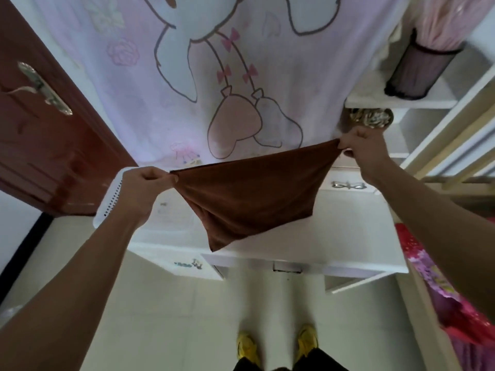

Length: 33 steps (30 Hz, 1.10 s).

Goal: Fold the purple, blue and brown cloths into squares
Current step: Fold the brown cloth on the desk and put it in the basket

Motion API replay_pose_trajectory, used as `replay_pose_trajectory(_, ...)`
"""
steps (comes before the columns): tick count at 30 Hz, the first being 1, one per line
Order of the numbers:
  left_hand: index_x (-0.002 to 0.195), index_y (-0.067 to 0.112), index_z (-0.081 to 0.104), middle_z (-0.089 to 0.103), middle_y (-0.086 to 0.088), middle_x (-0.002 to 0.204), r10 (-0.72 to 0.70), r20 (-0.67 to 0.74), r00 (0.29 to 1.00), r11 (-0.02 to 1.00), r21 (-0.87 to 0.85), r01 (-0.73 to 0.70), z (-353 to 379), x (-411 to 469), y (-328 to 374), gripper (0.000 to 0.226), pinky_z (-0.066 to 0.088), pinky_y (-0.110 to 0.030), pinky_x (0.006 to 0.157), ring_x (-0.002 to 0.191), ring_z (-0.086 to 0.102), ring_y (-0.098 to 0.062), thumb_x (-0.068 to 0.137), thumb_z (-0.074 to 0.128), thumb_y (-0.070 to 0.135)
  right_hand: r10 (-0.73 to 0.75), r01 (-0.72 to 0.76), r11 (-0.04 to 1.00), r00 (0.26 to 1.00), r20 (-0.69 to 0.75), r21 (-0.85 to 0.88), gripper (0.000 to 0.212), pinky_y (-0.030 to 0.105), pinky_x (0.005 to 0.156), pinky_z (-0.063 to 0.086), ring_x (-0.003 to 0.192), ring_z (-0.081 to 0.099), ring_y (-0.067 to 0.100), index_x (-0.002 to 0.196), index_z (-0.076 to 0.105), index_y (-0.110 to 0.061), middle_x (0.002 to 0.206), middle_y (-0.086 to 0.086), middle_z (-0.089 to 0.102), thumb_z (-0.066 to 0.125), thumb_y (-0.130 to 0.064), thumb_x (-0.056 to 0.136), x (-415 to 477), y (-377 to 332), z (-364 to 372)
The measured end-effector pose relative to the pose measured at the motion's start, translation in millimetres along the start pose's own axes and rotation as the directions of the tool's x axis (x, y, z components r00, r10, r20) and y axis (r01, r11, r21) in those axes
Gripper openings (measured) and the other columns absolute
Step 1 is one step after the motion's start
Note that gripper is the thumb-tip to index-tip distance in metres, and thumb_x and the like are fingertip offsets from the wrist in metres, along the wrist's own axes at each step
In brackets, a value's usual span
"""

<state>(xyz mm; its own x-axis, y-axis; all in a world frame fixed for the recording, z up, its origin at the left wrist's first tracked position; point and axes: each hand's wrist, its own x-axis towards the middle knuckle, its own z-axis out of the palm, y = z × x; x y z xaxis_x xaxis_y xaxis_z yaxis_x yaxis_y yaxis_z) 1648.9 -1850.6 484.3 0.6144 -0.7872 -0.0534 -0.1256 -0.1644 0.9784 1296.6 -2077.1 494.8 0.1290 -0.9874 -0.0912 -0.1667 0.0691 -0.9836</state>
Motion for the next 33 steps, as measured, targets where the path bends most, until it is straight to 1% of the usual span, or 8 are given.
replay_pose_trajectory(4, 0.046, 0.016, 0.062, 0.061, -0.001, 0.051, 0.001, 0.167, 0.986, 0.992, -0.121, 0.02, -8.3, 5.9, 19.1, 0.046, 0.059, -0.029, 0.065, 0.055, 0.065, -0.017, 0.081, 0.057, -0.014, 0.002, 0.017, 0.982, 0.995, -0.103, 0.19, 0.014, 0.025, 0.057, 0.049, 0.059, 0.049, 0.014, 0.061, 0.048, -0.01, 0.056, 0.001, 0.048, 0.054, 0.002, 0.062, -25.4, -9.6, -0.3)
replay_pose_trajectory(10, 0.045, 0.017, 0.05, 0.046, 0.003, 0.045, -0.032, 0.341, 0.94, 0.99, -0.117, 0.076, -13.3, 9.7, 25.1, 0.055, 0.047, -0.02, 0.042, 0.041, 0.05, -0.01, 0.083, 0.043, -0.023, -0.004, 0.036, 0.98, 0.987, -0.163, 0.194, 0.009, 0.023, 0.051, 0.038, 0.058, 0.039, 0.017, 0.058, 0.046, -0.013, 0.063, 0.006, 0.037, 0.049, -0.006, 0.053, -56.7, -14.4, 2.6)
replay_pose_trajectory(15, 0.084, 0.009, 0.061, 0.055, 0.005, 0.049, -0.082, 0.308, 0.948, 0.995, 0.071, 0.063, 4.4, 30.1, 14.3, 0.027, 0.054, -0.025, 0.048, 0.049, 0.056, -0.009, 0.082, 0.05, -0.017, 0.085, -0.057, 0.991, 0.967, -0.241, 0.122, 0.017, 0.026, 0.053, 0.025, 0.054, 0.032, 0.014, 0.05, 0.045, -0.02, 0.057, 0.002, 0.035, 0.053, -0.007, 0.058, -47.6, 10.8, 9.6)
replay_pose_trajectory(18, 0.104, 0.002, 0.064, 0.058, -0.002, 0.059, -0.158, 0.25, 0.955, 0.959, 0.268, 0.089, 28.4, 50.9, -6.6, 0.027, 0.06, -0.03, 0.06, 0.061, 0.06, -0.019, 0.081, 0.057, -0.01, 0.125, -0.13, 0.992, 0.957, -0.262, 0.001, 0.02, 0.026, 0.052, 0.03, 0.055, 0.041, 0.014, 0.053, 0.054, -0.017, 0.056, -0.001, 0.047, 0.056, -0.004, 0.068, -31.3, 41.7, 16.9)
replay_pose_trajectory(21, 0.087, -0.008, 0.07, 0.065, -0.018, 0.068, -0.215, 0.207, 0.954, 0.86, 0.503, 0.085, 54.2, 76.7, -34.5, 0.013, 0.056, -0.037, 0.067, 0.063, 0.059, -0.027, 0.078, 0.063, -0.002, 0.13, -0.195, 0.951, 0.956, -0.264, -0.24, 0.014, 0.025, 0.061, 0.041, 0.068, 0.056, 0.015, 0.064, 0.068, -0.018, 0.066, -0.005, 0.062, 0.061, -0.01, 0.073, -10.0, 77.5, 21.9)
replay_pose_trajectory(25, 0.079, -0.005, 0.069, 0.066, -0.023, 0.07, -0.275, 0.103, 0.956, 0.753, 0.642, 0.147, 86.5, 106.6, -63.2, 0.01, 0.057, -0.042, 0.069, 0.06, 0.061, -0.031, 0.078, 0.065, 0.005, 0.132, -0.259, 0.754, 0.96, -0.248, -0.604, 0.019, 0.03, 0.078, 0.05, 0.086, 0.064, 0.024, 0.087, 0.074, -0.021, 0.086, -0.001, 0.071, 0.059, -0.018, 0.076, 19.4, 121.1, 30.1)
replay_pose_trajectory(30, 0.1, -0.007, 0.057, 0.063, -0.026, 0.082, -0.621, 0.0, 0.784, 0.77, 0.185, 0.61, 131.7, 153.7, -101.8, 0.018, 0.058, -0.044, 0.069, 0.072, 0.065, -0.037, 0.092, 0.042, -0.001, 0.205, -0.317, 0.725, 0.947, -0.247, -0.612, 0.016, 0.031, 0.082, 0.042, 0.098, 0.062, 0.032, 0.094, 0.069, -0.019, 0.1, 0.01, 0.069, 0.06, -0.017, 0.081, 64.2, 171.4, 53.6)
replay_pose_trajectory(33, 0.089, -0.005, 0.055, 0.055, -0.017, 0.08, -0.683, 0.086, 0.725, 0.729, 0.029, 0.684, 153.0, 168.3, -129.5, 0.026, 0.049, -0.031, 0.066, 0.071, 0.056, -0.03, 0.095, 0.033, 0.006, 0.295, -0.378, 0.707, 0.926, -0.237, -0.597, 0.015, 0.03, 0.076, 0.04, 0.096, 0.062, 0.032, 0.094, 0.065, -0.022, 0.095, 0.012, 0.07, 0.06, -0.02, 0.08, 82.2, 201.5, 67.8)
